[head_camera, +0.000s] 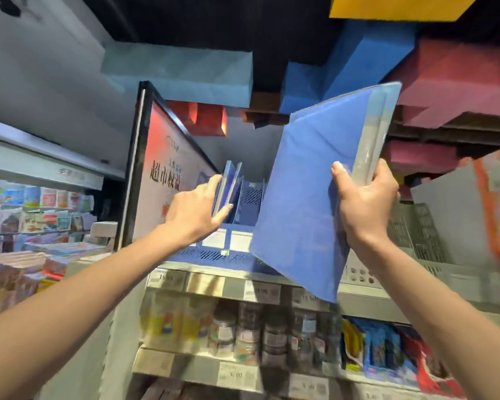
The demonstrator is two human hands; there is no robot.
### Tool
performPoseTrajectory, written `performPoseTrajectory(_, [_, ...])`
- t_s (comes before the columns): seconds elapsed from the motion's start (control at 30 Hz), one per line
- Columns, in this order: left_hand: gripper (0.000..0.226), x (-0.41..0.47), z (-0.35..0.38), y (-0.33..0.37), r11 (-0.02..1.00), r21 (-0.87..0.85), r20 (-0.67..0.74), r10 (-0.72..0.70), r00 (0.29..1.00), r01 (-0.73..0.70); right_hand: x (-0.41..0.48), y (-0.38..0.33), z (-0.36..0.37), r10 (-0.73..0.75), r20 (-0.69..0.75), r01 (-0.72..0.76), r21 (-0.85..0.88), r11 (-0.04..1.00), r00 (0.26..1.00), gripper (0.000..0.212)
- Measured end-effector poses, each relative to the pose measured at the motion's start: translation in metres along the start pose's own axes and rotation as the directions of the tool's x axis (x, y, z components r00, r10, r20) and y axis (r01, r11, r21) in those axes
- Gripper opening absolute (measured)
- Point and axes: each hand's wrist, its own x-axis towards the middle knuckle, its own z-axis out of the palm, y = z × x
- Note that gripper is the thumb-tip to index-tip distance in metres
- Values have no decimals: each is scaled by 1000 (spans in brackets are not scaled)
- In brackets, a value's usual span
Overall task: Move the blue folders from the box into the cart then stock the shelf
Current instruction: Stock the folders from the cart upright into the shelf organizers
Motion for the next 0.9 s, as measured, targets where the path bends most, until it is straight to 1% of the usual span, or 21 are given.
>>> performPoseTrajectory(0.07, [77,22,24,-8,998,51,36,-31,999,29,12,16,21,12,-40,-12,-1,1000,999,31])
performPoseTrajectory(0.13, [80,38,45,-14,996,78,74,-51,996,45,21,27,43,18,-52,-19,-21,1000,998,32])
performPoseTrajectory(0.27, [81,66,92,-27,982,-120,145,-126,981,144,32,47,90,-11,-37,9,-63,998,999,31])
performPoseTrajectory(0.37, [86,82,124,-38,976,-154,163,-126,979,151,34,65,127,-22,-43,20,-44,999,999,29])
performPoseTrajectory(0.43, [88,90,141,-44,980,-153,166,-101,981,127,35,77,149,3,-40,-4,-33,999,999,29])
performPoseTrajectory(0.53, [93,106,155,-53,996,-82,160,-13,987,26,35,96,181,61,-42,-62,-15,998,997,28])
performPoseTrajectory(0.63, [101,116,152,-60,998,-37,117,60,991,-56,35,107,211,132,-32,-132,19,991,991,26])
performPoseTrajectory(0.73, [97,117,150,-71,996,-32,151,90,984,-86,37,117,240,217,-26,-215,43,976,976,24])
performPoseTrajectory(0.83, [89,105,159,-84,986,-164,268,58,962,-14,36,127,264,260,-2,-260,25,965,966,23])
performPoseTrajectory(0.9, [86,99,165,-87,960,-278,332,84,940,13,36,134,279,284,24,-284,8,959,959,24])
